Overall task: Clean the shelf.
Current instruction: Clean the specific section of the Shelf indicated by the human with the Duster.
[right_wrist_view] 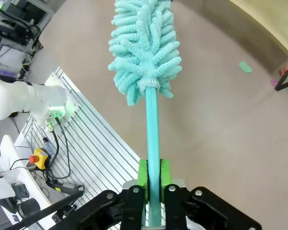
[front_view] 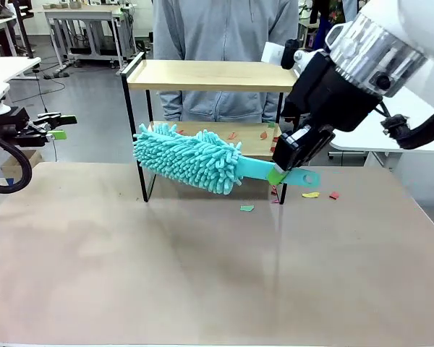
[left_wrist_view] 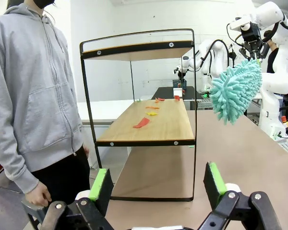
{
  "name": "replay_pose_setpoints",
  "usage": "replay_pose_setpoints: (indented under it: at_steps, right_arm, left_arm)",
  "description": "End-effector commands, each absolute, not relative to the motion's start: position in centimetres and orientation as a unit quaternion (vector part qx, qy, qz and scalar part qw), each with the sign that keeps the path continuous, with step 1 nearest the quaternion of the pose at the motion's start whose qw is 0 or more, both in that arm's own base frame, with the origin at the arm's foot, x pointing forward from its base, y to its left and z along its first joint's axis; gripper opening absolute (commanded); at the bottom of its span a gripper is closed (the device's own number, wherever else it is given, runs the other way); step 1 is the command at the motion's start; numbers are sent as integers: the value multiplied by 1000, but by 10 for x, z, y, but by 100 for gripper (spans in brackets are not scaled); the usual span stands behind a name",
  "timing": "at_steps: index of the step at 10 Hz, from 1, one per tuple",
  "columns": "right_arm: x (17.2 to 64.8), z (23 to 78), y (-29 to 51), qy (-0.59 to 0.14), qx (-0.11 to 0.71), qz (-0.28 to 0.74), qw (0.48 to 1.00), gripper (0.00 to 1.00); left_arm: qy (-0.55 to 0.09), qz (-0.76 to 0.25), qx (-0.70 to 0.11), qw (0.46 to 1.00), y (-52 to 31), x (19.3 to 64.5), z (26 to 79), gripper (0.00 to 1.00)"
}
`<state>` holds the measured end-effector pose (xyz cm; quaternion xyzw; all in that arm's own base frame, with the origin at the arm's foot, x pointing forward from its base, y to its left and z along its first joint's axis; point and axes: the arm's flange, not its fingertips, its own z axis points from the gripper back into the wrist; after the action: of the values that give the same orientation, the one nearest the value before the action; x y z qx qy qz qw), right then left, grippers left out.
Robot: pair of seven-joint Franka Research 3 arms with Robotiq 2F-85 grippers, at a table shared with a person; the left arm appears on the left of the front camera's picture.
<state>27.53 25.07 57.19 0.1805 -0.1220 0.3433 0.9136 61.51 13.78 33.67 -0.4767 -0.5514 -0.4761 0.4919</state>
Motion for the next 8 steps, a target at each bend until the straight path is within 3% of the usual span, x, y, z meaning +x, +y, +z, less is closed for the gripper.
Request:
replay_pose_setpoints:
  at_steps: [1, 3, 8]
  right_arm:
    - [275, 576, 245, -126, 182, 352, 909, 13]
    - [276, 573, 250, -122, 181, 344, 913, 13]
    - [292, 567, 327, -202, 154, 218, 942, 13]
  left_arm:
    - [-556, -477, -474, 488, 138, 613, 340, 100]
    - [-556, -477, -474, 488, 138, 613, 340, 100]
    - [-556, -477, -474, 488, 138, 613, 340, 100]
